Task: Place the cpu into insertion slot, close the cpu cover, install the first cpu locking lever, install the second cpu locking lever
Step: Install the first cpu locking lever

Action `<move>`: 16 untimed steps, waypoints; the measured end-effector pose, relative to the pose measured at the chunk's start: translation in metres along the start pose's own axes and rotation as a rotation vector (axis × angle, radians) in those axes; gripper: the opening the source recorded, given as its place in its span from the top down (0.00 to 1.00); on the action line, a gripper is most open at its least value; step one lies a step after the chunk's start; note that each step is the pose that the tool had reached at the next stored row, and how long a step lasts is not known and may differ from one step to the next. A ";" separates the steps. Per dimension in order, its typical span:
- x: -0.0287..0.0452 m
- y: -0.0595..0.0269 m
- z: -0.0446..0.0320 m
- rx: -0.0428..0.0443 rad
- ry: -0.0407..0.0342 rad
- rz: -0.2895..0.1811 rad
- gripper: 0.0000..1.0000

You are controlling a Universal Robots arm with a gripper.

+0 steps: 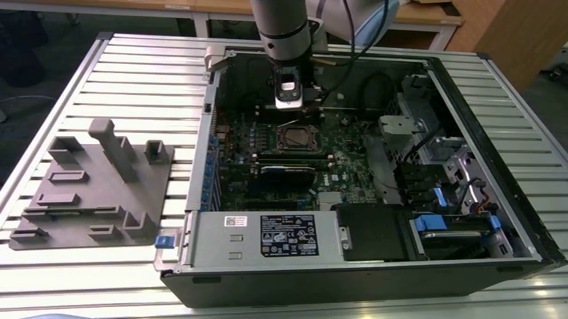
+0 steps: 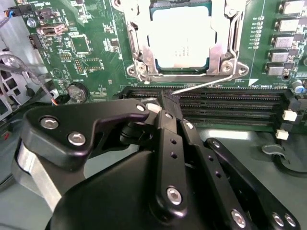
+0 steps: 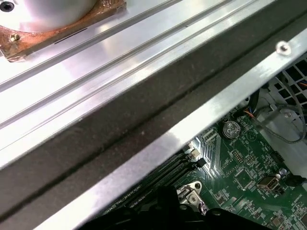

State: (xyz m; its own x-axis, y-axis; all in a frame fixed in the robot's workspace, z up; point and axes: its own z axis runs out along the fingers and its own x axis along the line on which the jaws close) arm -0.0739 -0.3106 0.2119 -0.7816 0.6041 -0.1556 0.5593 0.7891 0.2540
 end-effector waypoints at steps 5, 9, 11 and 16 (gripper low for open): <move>0.0000 0.0002 -0.0006 -0.0001 -0.0002 0.000 0.89; 0.0001 0.0002 -0.0007 -0.0025 0.0012 0.001 0.89; 0.0004 0.0001 -0.0004 -0.0098 0.0050 0.003 0.89; 0.0017 -0.0012 0.0013 -0.0205 -0.0016 0.003 0.89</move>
State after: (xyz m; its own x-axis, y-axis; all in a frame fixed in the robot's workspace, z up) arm -0.0755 -0.3104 0.2101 -0.7795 0.6066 -0.1563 0.5558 0.7848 0.2740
